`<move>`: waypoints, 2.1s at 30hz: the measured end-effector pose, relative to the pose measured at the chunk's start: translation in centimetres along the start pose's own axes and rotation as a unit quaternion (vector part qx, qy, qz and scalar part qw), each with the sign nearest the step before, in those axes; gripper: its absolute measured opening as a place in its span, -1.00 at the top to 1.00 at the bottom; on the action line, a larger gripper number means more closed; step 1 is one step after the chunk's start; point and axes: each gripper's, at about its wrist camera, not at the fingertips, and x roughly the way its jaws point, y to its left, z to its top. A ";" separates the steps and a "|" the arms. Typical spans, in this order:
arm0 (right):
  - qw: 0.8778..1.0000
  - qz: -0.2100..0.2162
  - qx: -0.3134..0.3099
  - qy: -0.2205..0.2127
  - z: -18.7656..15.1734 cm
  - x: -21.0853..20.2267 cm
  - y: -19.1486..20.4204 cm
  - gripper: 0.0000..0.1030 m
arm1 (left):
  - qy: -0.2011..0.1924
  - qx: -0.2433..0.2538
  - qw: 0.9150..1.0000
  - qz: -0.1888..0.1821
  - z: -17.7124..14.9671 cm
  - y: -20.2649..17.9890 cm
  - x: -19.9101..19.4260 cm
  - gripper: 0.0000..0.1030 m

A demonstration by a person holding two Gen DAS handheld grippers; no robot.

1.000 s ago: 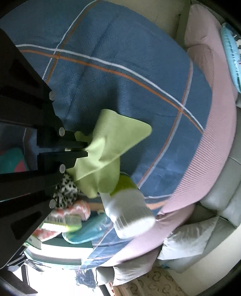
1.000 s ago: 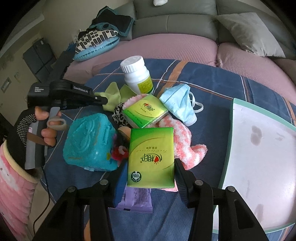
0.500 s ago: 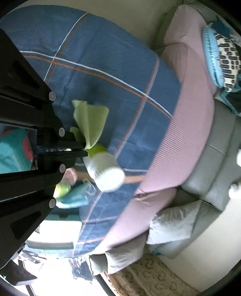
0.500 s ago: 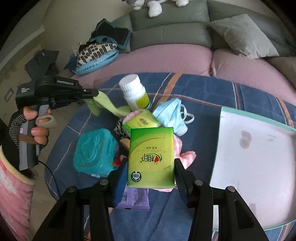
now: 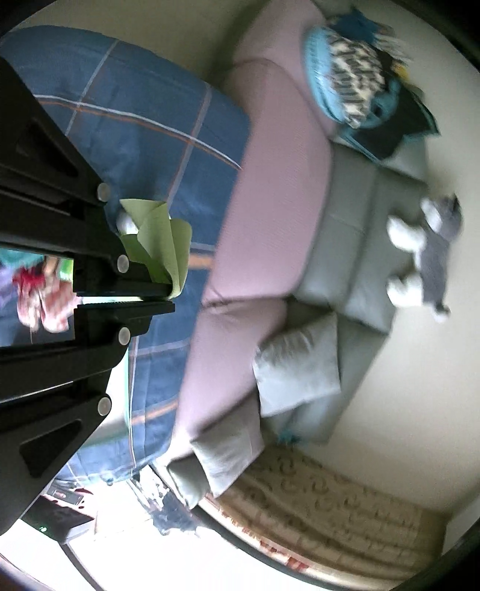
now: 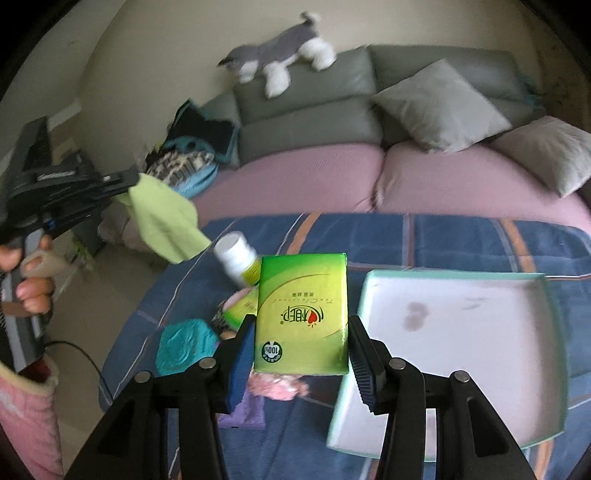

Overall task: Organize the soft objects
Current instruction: 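Close the left tool on the green cloth while the right tool grips the tissue pack, then carry the cloth and tissue pack over the white tray with both tools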

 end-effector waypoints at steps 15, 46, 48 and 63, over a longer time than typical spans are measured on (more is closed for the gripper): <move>0.984 -0.132 0.102 -0.062 -0.1 -8.1 -11.6 0.02 | 0.023 0.077 0.992 -0.097 -3.5 -14.4 2.9 0.97; 0.968 -0.190 0.147 0.078 -1.9 1.2 -19.2 0.02 | 0.195 0.051 0.979 -0.032 -15.0 -16.0 21.1 0.97; 0.967 -0.189 0.150 0.082 -2.0 1.6 -19.4 0.02 | 0.204 0.049 0.977 -0.026 -15.5 -15.6 21.6 0.97; 0.956 -0.218 0.146 0.133 -3.0 4.6 -20.3 0.02 | 0.249 0.041 0.968 -0.002 -18.2 -13.8 23.5 0.97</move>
